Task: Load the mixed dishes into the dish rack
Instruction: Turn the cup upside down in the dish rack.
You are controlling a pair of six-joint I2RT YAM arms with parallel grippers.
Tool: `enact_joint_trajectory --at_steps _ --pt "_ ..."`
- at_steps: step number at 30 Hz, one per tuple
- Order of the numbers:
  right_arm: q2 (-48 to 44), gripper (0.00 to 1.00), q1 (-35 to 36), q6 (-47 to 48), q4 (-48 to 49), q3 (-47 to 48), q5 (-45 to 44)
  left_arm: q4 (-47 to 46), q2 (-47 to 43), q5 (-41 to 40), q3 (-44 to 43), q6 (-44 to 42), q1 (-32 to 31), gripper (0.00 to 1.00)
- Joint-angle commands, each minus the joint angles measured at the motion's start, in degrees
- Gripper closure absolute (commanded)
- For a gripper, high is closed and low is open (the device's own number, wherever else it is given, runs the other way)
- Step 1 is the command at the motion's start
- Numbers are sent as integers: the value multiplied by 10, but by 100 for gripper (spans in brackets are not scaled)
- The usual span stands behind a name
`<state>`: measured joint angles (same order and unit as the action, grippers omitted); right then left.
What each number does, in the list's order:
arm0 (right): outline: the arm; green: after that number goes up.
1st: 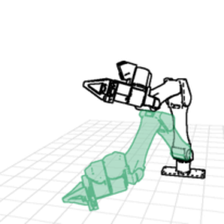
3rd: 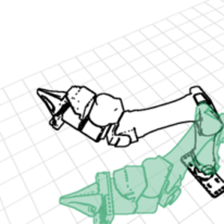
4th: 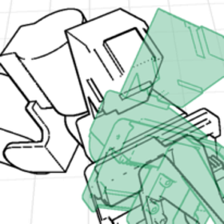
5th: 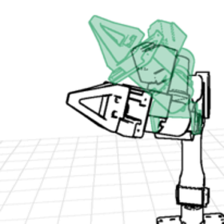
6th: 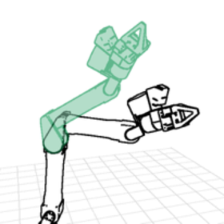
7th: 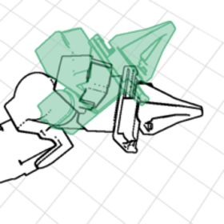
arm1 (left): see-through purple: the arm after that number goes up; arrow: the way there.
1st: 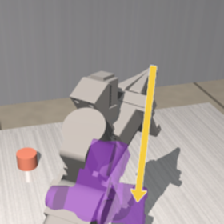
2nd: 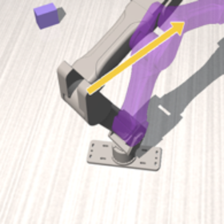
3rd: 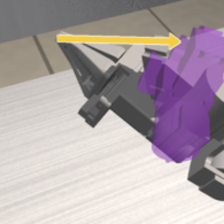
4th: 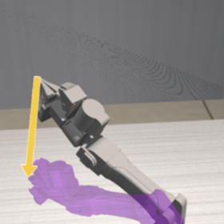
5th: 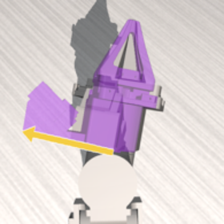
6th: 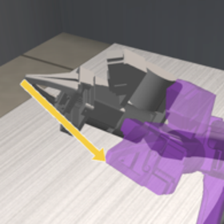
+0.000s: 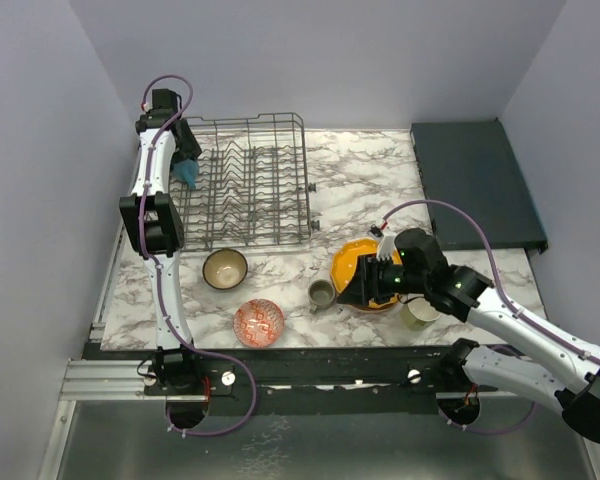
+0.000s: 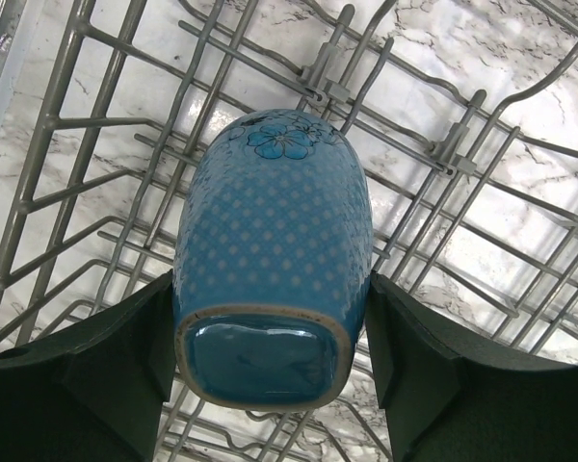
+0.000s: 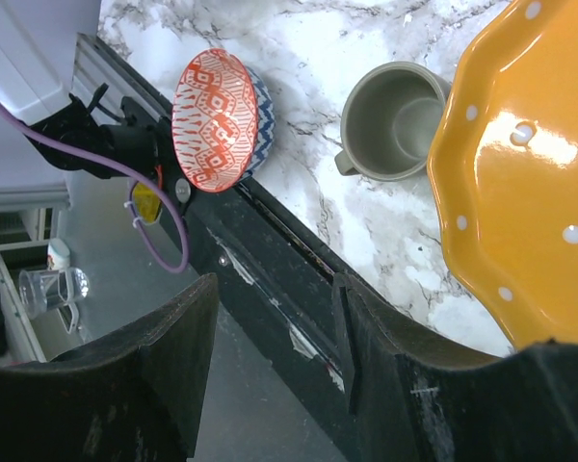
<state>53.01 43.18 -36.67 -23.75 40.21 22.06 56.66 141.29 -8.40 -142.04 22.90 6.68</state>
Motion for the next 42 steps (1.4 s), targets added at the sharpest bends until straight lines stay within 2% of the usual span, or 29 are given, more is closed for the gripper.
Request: enact_joint_trajectory --at_steps 1,4,7,9,16,37,42 --pt "0 43 3 -11 17 -8 4 -12 4 -21 -28 -6 2 95" --pt "6 43 4 -11 18 -8 6 -12 9 -20 -31 -6 4 89" --pt "10 42 4 -11 21 -8 5 -13 14 -18 -35 -3 7 71" --pt "13 42 3 -11 21 -9 4 -15 17 -16 -38 -2 7 63" --pt "21 40 3 -12 28 -14 4 -17 21 -13 -45 -2 7 45" --pt "37 36 4 -12 40 -17 15 -23 22 -6 -51 -5 9 12" --pt "36 35 3 -14 41 -19 15 -25 19 -5 -52 -5 9 9"
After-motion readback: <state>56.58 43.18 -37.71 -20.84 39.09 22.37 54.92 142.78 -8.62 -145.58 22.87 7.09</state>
